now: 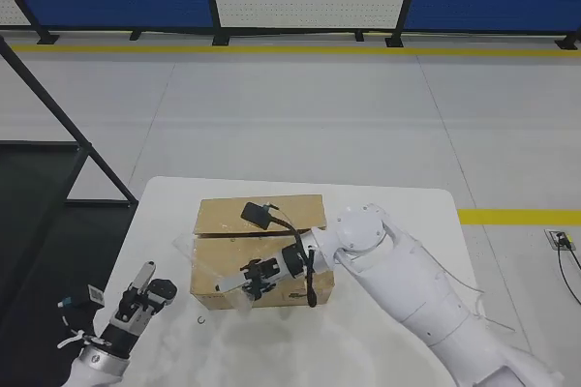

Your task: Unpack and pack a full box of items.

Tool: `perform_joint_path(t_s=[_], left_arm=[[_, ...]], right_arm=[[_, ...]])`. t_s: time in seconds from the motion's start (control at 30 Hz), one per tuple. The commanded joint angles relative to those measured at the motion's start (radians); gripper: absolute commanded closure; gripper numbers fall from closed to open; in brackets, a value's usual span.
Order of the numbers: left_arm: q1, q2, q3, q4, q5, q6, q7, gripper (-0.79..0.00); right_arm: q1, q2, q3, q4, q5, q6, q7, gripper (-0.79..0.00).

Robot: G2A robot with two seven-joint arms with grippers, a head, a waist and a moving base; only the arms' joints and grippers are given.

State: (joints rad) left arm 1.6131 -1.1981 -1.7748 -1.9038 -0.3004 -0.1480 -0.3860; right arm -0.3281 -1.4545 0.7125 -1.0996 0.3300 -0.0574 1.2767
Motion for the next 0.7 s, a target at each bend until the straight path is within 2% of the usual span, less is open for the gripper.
perform_joint_path(t_s=[0.0,0.3,0.57,0.67], left_arm=[[0.001,-0.001,-0.011,0.011,-0.022,-0.004,0.019,-0.785],[0.037,-0.007,-0.101,0.066,-0.141,-0.043,0.103,-0.785],[0.066,-0.013,-0.102,0.126,-0.16,-0.086,0.11,-0.785],[0.077,-0.016,-0.088,0.132,-0.133,-0.107,0.11,-0.785]], right_arm=[[0.013,-0.013,-0.024,0.014,0.008,0.007,-0.006,-0.785],[0.096,-0.107,-0.148,0.124,0.074,0.023,-0.024,-0.785],[0.18,-0.224,-0.248,0.258,0.152,0.004,-0.011,-0.785],[0.205,-0.266,-0.261,0.317,0.205,-0.032,0.028,-0.785]])
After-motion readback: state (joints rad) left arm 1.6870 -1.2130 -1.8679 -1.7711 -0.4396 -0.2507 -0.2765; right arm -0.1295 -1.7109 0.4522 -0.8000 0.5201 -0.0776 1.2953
